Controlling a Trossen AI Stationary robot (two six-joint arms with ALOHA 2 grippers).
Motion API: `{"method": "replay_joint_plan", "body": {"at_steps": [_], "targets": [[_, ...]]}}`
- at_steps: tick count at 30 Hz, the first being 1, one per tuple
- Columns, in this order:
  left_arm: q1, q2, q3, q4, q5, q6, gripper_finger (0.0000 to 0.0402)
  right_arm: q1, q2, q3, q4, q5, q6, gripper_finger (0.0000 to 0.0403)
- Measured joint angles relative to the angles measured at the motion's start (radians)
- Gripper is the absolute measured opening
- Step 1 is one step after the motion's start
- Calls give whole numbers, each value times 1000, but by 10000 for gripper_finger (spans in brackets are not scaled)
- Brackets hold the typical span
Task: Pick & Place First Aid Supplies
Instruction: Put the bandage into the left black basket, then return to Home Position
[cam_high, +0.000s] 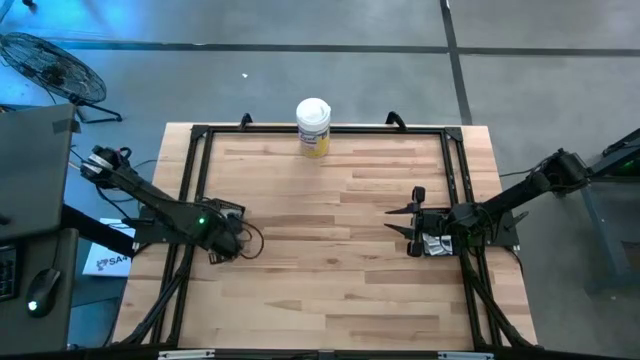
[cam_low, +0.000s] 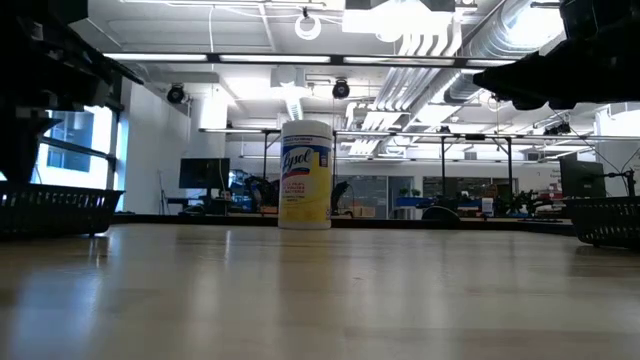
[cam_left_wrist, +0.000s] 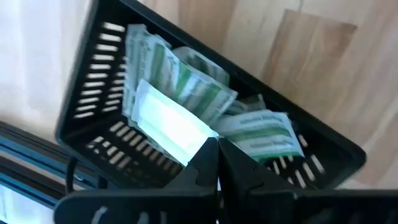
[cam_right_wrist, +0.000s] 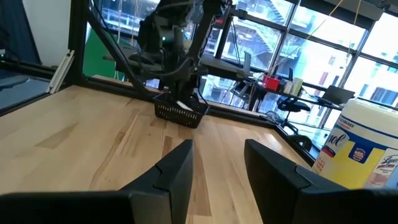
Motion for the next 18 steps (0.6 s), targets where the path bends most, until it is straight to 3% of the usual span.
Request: {"method": "replay_joint_plan", "body": {"at_steps": [5, 13, 18], "targets": [[-1, -1, 14, 1, -12, -57, 28, 0, 0, 0, -17, 0, 0, 138], [-1, 0, 111, -51, 36, -93, 137, 0, 0, 0, -21, 0, 0, 138], [43, -1, 247, -44, -123, 102, 153, 0, 0, 0, -22, 0, 0, 138]]}}
